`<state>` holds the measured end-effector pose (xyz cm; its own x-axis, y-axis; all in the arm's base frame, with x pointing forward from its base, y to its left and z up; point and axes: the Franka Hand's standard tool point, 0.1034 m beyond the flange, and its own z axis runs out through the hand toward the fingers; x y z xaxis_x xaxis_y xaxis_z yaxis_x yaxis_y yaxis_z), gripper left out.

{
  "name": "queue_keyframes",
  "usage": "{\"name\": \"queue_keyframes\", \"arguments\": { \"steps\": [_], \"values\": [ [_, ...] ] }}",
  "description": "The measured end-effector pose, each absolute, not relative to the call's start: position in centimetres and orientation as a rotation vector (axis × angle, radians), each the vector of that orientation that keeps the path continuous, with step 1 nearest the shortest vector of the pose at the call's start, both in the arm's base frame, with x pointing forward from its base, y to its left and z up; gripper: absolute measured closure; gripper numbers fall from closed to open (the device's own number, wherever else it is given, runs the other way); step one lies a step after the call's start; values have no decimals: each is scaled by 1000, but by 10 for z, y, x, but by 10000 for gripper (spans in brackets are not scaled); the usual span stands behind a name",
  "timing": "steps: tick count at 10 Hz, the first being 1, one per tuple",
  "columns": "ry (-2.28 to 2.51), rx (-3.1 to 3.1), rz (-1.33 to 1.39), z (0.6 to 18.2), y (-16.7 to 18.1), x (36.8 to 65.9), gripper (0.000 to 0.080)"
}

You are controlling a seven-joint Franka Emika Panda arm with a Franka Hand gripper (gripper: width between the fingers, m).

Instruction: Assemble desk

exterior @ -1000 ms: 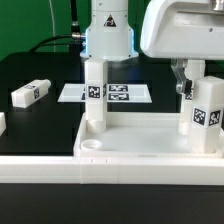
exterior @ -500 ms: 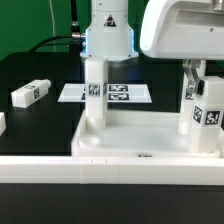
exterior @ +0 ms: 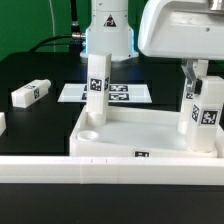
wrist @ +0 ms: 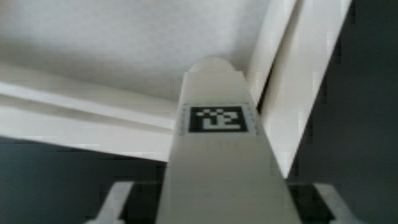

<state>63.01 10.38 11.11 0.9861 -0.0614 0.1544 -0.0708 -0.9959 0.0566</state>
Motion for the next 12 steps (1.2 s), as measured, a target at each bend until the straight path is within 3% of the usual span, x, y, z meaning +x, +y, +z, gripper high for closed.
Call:
{"name": "queue_keyframes", "arguments": {
  "steps": [6, 9, 10, 11, 12],
  "values": [
    [-896, 2945, 259, 111, 80, 629, 501],
    [-982, 2914, 257, 111, 73, 628, 499],
    [-956, 2924, 255, 113, 74, 628, 325],
    [-897, 2953, 253, 126, 76, 627, 191],
    [-846, 2980, 253, 137, 74, 619, 191]
  ]
}}
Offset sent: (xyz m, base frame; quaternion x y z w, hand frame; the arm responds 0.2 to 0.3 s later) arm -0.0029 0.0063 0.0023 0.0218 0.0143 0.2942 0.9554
